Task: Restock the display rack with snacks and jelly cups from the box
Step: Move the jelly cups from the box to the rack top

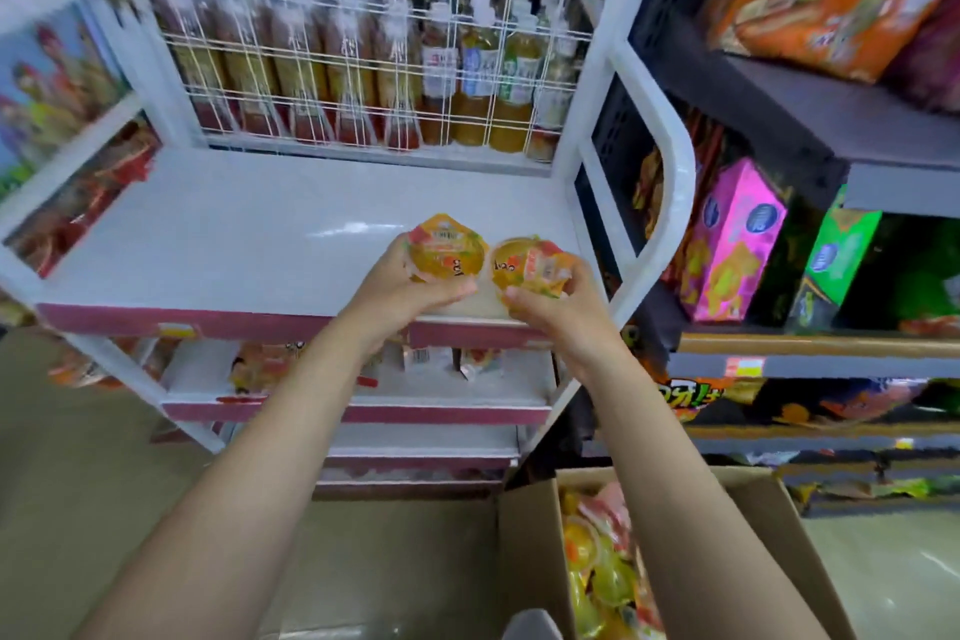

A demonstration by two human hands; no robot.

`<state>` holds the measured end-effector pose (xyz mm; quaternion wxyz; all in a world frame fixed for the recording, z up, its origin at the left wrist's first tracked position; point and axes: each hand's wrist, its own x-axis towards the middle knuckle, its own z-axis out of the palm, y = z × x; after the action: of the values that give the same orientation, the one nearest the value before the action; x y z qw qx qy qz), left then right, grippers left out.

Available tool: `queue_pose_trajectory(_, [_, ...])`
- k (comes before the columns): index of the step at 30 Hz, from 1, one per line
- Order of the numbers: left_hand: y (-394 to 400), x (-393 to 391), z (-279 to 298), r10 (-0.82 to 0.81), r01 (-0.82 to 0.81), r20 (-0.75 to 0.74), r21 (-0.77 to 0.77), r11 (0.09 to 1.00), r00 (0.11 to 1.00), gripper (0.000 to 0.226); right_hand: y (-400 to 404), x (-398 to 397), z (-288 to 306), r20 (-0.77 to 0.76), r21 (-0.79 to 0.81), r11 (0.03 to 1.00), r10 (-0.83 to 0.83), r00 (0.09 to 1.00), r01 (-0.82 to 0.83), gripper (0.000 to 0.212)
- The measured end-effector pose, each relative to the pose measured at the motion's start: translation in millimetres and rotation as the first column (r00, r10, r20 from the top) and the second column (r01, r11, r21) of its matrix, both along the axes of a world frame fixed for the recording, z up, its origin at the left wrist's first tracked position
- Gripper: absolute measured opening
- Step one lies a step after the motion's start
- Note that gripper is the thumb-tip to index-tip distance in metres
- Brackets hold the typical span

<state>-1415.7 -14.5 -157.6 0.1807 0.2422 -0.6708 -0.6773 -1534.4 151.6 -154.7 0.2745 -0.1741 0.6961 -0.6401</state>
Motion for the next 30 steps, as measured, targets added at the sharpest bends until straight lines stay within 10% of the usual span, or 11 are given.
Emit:
queue_pose_trajectory(10, [-40,-37,-23,0.154,-0.096,0.133,-0.365,0.926,0.979,0.095,-49,-47,-18,-0.498,0.411,0.906,0.135,0.857,0.096,0.085])
queue_pose_trajectory(16, [-42,-41,-33,0.16,-0.053,0.18,-0.489,0.87,0.971,0.096,-40,-52,-26,-0.437,0.301,0.933,-0.048,0.898,0.197,0.082])
queue_pose_trajectory(30, [-35,-52,-30,0.175,0.137,0.374,-0.674,0.726,0.911,0.086,-31,-48,-31,-0.546,0.516,0.845,0.2,0.814,0.139,0.068])
